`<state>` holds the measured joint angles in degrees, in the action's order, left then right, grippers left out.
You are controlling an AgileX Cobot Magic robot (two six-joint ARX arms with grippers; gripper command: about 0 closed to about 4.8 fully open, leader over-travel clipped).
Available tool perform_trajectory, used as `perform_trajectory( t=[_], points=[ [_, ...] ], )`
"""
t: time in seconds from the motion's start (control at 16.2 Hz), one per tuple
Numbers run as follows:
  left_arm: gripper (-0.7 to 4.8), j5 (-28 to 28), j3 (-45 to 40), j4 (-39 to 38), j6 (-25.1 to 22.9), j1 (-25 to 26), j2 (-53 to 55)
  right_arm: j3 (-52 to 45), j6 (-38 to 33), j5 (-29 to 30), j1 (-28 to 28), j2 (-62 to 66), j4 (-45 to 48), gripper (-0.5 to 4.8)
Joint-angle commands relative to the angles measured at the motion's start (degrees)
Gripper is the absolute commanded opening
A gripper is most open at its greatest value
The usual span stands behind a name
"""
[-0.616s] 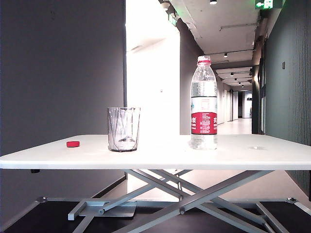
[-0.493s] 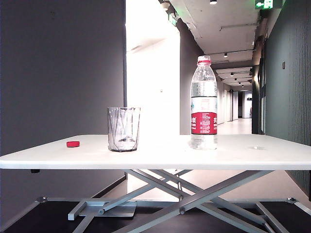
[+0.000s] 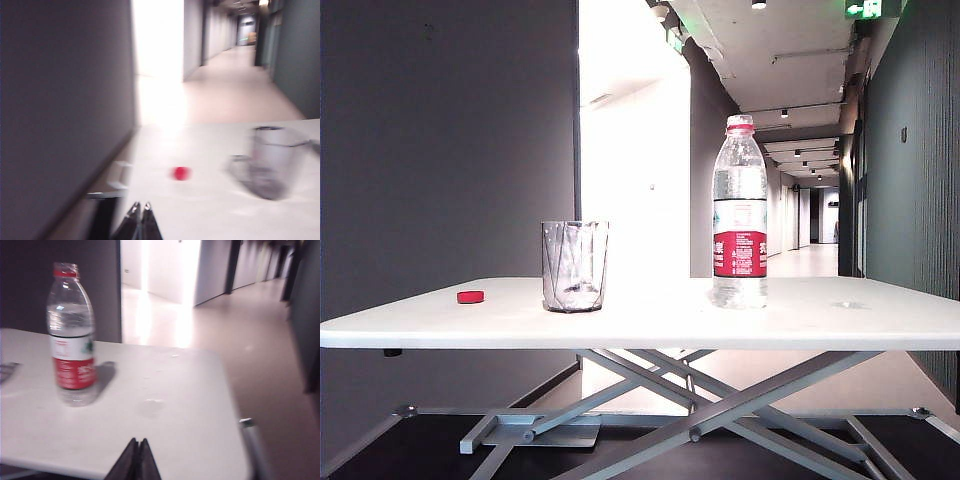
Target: Pick up the mineral water bottle on the table and pour water into the mug until it's half full.
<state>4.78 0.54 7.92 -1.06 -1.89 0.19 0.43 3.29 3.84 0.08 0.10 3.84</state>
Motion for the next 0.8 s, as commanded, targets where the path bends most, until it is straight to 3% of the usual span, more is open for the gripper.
perform_trajectory(
  t=[0.06, 0.12, 0.18, 0.37, 0.43, 0.49, 0.55, 0.62, 0.8],
  points=[
    [-0.05, 14.97, 0.13, -3.04, 3.10, -0.07, 0.02, -0.13, -8.94, 8.50, 0.07, -0.11, -3.85, -0.08],
    [-0.05, 21.64, 0.11, -5.03, 3.04, -0.07, 0.02, -0.13, -9.97, 12.92, 0.07, -0.13, -5.73, -0.08],
    [-0.05, 23.65, 0.11, -6.12, 3.02, -0.07, 0.02, -0.13, -9.94, 14.88, 0.07, -0.11, -6.03, -0.08],
    [-0.05, 23.82, 0.07, -8.76, 3.02, -0.07, 0.02, -0.13, -9.94, 17.86, 0.07, -0.11, -5.70, 0.01],
    [-0.05, 23.78, 0.07, -8.72, 3.02, -0.07, 0.02, -0.13, -9.92, 19.39, 0.07, -0.11, -4.79, 0.58],
    [-0.05, 23.76, 0.07, -8.72, 3.02, -0.07, 0.02, -0.15, -9.60, 20.17, 0.09, -0.11, -3.37, 1.71],
    [-0.05, 23.67, 0.07, -8.72, 2.99, -0.07, 0.02, -0.15, -9.05, 20.22, 0.09, -0.11, -0.68, 4.12],
    [-0.05, 23.67, 0.07, -8.72, 3.02, -0.07, 0.02, -0.15, -9.05, 19.61, 0.07, -0.07, 1.14, 4.76],
    [-0.05, 23.74, 0.07, -8.72, 3.02, -0.07, 0.02, -0.13, -8.00, 18.56, 0.07, 0.15, 7.41, 4.78]
  ],
)
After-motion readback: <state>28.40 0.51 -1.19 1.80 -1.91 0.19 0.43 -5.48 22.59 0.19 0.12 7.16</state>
